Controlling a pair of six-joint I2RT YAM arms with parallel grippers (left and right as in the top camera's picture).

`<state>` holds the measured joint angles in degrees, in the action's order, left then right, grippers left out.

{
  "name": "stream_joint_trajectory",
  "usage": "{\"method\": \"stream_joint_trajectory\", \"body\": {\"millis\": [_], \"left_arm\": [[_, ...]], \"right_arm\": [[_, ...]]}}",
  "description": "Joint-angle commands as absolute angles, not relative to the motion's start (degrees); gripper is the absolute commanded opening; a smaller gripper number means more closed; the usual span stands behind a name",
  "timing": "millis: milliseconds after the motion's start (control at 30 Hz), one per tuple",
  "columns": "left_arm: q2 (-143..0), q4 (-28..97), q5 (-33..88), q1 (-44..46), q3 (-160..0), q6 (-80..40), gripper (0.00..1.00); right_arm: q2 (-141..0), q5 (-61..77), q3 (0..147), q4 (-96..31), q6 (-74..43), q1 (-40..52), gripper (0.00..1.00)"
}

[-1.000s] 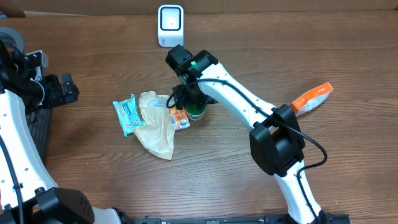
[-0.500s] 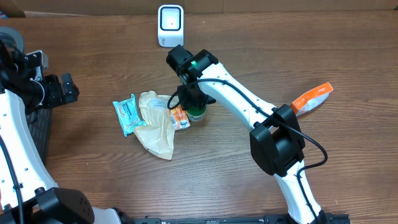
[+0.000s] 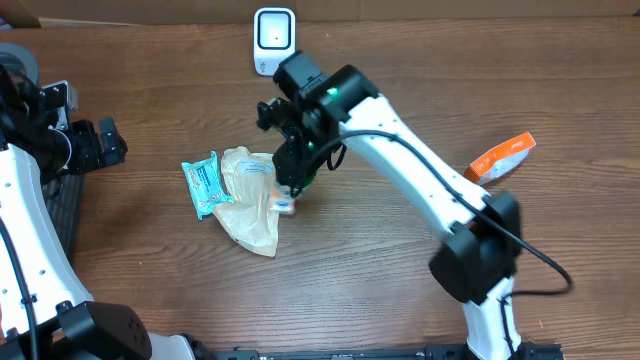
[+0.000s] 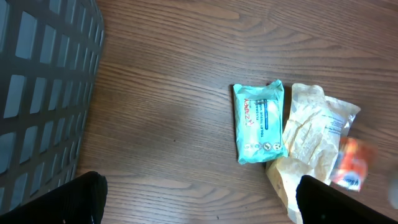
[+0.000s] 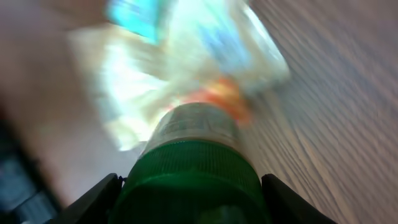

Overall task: Scan the item barcode
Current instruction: 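Lift the jar and carry it toward the scanner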

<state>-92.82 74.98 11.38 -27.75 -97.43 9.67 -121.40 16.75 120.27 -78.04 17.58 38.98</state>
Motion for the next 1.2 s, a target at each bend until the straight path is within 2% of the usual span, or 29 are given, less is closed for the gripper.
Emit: {"method": "stream_joint_trajectory", "body": {"millis": [0,200,467,633,900,1000,1167], "left_arm": [[-92.5,74.9,11.8,-27.4,-97.4,11.2,1.00],[-92.5,74.9,11.8,-27.4,-97.4,11.2,1.00],[-92.5,74.9,11.9,-27.4,-97.4,11.2,1.00],[-92.5,74.9,11.8,-27.4,-97.4,11.2,1.00],[-92.5,74.9,11.8,-27.4,-97.4,11.2,1.00],[-92.5,74.9,11.8,-27.4,-97.4,11.2,0.99],[-92.5,74.9,11.8,-27.4,-97.4,11.2,0.99]], "right_arm": [[-115.3,28.3,122.7,-77.6,25.6,38.8,0.46],[-112.0,41.2,122.7,-76.8,27.5,35.7,0.46],[-110.9,75.2,122.7,-73.0,24.7,24.5,0.46],[-110.9,87.4,122.7,-72.7,23.4,18.8,0.46],[-110.9,82.6,122.7,-71.5,23.4,17.4,0.46],[-111.0,70.2,122.7,-68.6,19.6,18.7,0.45],[-111.4,36.7,121.6,-59.1,8.9,23.6,0.45]]}}
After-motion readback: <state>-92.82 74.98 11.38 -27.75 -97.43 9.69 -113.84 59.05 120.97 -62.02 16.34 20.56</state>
